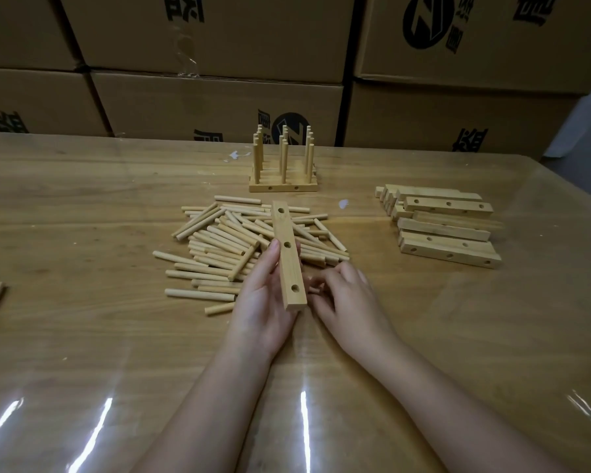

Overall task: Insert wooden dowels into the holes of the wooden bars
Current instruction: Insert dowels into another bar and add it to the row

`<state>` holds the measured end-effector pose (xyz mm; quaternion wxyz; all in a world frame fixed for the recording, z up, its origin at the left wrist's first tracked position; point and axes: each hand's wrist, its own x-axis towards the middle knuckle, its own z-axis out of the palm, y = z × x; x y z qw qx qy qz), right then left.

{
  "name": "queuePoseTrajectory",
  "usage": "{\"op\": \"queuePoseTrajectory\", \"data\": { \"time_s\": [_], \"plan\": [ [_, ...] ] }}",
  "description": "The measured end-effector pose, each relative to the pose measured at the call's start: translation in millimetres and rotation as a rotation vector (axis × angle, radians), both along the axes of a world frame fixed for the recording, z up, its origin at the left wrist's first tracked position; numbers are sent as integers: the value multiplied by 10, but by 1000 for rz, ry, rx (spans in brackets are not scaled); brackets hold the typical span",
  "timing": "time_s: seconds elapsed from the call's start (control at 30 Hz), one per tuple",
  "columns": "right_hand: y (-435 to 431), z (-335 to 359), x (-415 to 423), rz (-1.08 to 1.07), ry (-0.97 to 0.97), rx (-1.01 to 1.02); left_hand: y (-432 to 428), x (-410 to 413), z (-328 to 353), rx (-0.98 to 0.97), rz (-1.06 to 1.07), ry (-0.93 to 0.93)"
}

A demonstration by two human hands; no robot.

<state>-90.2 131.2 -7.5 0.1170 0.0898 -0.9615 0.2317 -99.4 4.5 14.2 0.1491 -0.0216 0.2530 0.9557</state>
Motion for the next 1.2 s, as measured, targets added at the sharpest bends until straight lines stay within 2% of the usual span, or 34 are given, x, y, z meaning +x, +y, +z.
{"op": "queuePoseTrajectory", "data": {
  "time_s": [0.13,0.23,0.37,0.5,0.6,0.97,1.2],
  "plan": [
    [14,-15,-18,-17,-20,-27,8,8,-4,-47,-7,8],
    [31,-21,-30,-36,-37,-155,3,3,-8,-80,3,5],
    [73,-18,-55,-106,-39,-506,-16,-16,-24,-67,16,-9],
    [122,8,-74,-121,-64,-987,-17,-51,-73,-118,42,-6],
    [145,37,-85,-131,-16,-1180,1,-60,-105,-170,68,46],
    [161,54,-88,-169,25,-1237,21,-14,-87,-100,48,217],
    [181,61,-93,-205,25,-1287,17,10,-34,-160,78,192]
  ]
}}
